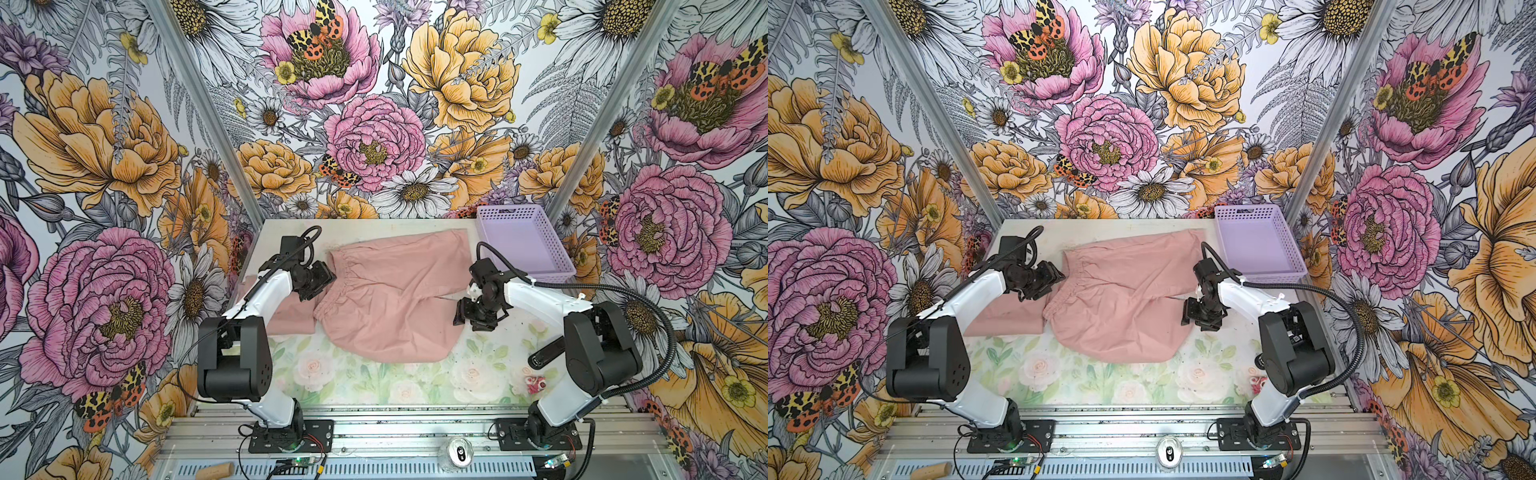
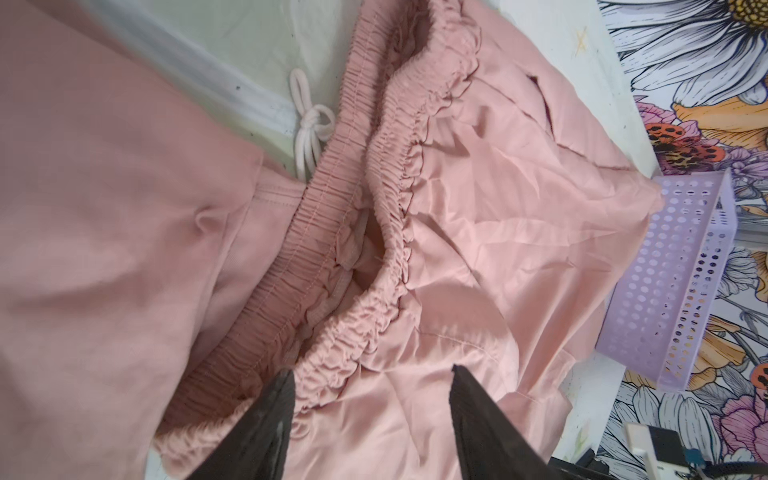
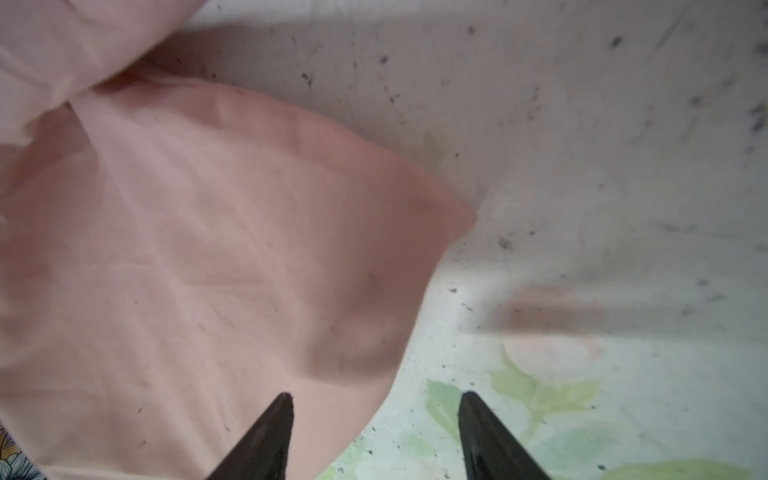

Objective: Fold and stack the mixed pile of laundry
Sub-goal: 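Lay the trousers flat mid-table and open both grippers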

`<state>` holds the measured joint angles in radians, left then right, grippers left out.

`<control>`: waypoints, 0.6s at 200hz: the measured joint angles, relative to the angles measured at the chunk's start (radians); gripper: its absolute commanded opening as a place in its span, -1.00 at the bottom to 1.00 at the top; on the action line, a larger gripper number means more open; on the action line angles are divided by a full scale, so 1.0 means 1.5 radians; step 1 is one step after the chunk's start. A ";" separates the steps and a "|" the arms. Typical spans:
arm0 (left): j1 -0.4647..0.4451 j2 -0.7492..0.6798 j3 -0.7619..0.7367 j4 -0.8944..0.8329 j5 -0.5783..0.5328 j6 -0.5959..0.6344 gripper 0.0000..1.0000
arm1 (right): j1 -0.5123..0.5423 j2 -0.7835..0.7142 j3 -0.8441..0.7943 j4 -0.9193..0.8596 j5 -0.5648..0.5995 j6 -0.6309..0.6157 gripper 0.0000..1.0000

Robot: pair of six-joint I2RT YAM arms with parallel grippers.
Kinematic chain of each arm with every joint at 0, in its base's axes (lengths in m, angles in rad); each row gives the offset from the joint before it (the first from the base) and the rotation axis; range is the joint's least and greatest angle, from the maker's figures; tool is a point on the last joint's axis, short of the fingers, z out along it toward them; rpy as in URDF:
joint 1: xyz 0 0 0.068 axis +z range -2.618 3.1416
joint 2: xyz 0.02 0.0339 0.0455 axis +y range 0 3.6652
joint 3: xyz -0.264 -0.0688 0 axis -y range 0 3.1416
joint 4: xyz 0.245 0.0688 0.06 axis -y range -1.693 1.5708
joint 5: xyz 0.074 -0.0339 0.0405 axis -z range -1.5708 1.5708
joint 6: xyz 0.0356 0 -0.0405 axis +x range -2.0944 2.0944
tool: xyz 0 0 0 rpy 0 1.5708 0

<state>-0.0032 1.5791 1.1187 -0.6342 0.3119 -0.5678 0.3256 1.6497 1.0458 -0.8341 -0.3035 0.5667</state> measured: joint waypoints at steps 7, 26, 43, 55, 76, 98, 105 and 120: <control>0.000 -0.011 -0.011 -0.003 -0.002 0.002 0.22 | 0.008 0.001 -0.006 0.015 -0.002 0.008 0.29; 0.000 -0.034 -0.044 -0.017 -0.008 0.008 0.22 | 0.024 0.006 -0.011 0.062 -0.011 0.029 -0.36; 0.000 -0.047 -0.066 -0.032 -0.013 0.014 0.19 | 0.033 0.009 -0.018 0.099 -0.019 0.043 -1.00; 0.000 -0.060 -0.078 -0.044 -0.019 0.018 0.18 | 0.032 -0.002 -0.032 0.106 -0.021 0.049 -1.00; 0.000 -0.089 -0.087 -0.065 -0.031 0.027 0.15 | 0.017 -0.063 -0.054 0.058 -0.017 0.049 -1.00; -0.004 -0.114 -0.089 -0.079 -0.039 0.037 0.13 | -0.024 -0.174 -0.049 -0.014 -0.018 0.044 -1.00; -0.007 -0.119 -0.091 -0.082 -0.041 0.042 0.13 | -0.039 -0.206 -0.039 -0.041 -0.018 0.042 -1.00; -0.022 -0.121 -0.096 -0.087 -0.043 0.055 0.13 | -0.063 -0.241 -0.003 -0.088 -0.018 0.039 -1.00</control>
<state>-0.0360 1.3983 0.9752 -0.7654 0.2474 -0.4858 0.2310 1.2877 1.0416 -0.9661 -0.3305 0.6254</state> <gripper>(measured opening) 0.567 0.050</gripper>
